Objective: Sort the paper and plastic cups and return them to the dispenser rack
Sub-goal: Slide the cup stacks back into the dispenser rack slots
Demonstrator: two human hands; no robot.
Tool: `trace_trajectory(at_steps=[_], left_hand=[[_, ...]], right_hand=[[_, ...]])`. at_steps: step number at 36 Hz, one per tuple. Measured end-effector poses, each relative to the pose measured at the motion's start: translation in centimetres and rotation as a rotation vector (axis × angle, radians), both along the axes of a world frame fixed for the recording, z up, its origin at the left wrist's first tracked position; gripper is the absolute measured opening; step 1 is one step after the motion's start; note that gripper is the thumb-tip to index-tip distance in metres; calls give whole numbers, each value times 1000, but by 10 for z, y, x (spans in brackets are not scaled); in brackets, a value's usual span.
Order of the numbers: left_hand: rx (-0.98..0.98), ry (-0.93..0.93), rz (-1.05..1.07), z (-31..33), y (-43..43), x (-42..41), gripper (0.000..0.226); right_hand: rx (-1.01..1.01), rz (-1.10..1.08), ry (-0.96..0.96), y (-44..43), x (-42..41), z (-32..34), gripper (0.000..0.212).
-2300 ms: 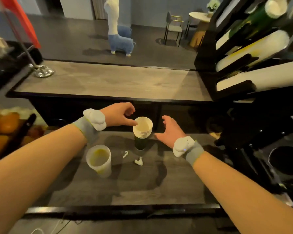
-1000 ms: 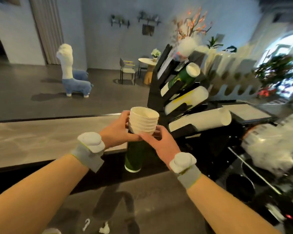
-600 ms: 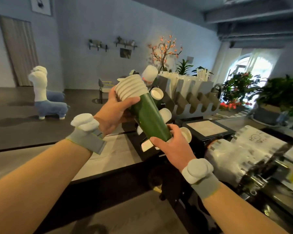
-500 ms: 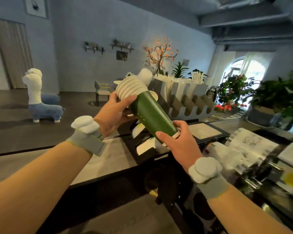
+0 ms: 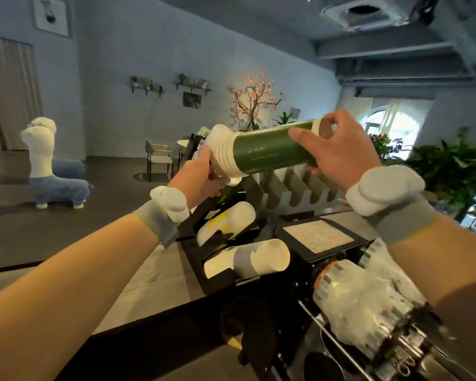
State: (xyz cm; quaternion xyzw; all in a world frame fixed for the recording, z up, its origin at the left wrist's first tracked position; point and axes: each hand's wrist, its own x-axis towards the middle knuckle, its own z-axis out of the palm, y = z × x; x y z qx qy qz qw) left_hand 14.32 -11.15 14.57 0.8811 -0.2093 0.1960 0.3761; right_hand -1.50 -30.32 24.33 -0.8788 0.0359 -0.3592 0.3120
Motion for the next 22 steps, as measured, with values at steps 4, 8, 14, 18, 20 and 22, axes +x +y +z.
trace_trajectory(at_steps=[4, 8, 14, 18, 20, 22], left_hand=[[128, -102, 64, -5, -12, 15, 70], [145, -73, 81, -22, -18, 33, 58], [247, 43, 190, -28, -29, 49, 55], [349, 170, 305, -24, -38, 61, 51], [270, 50, 205, -33, -29, 63, 52], [241, 42, 184, -41, -24, 65, 50]], right_hand=[[-107, -36, 15, 0, 18, 14, 57], [-175, -36, 74, -6, 37, 13, 58], [-197, -31, 89, -13, 55, 6, 60], [-231, 5, 96, -16, 74, 1, 61], [-289, 32, 85, -16, 81, -1, 62], [-359, 66, 80, -16, 90, -4, 61]])
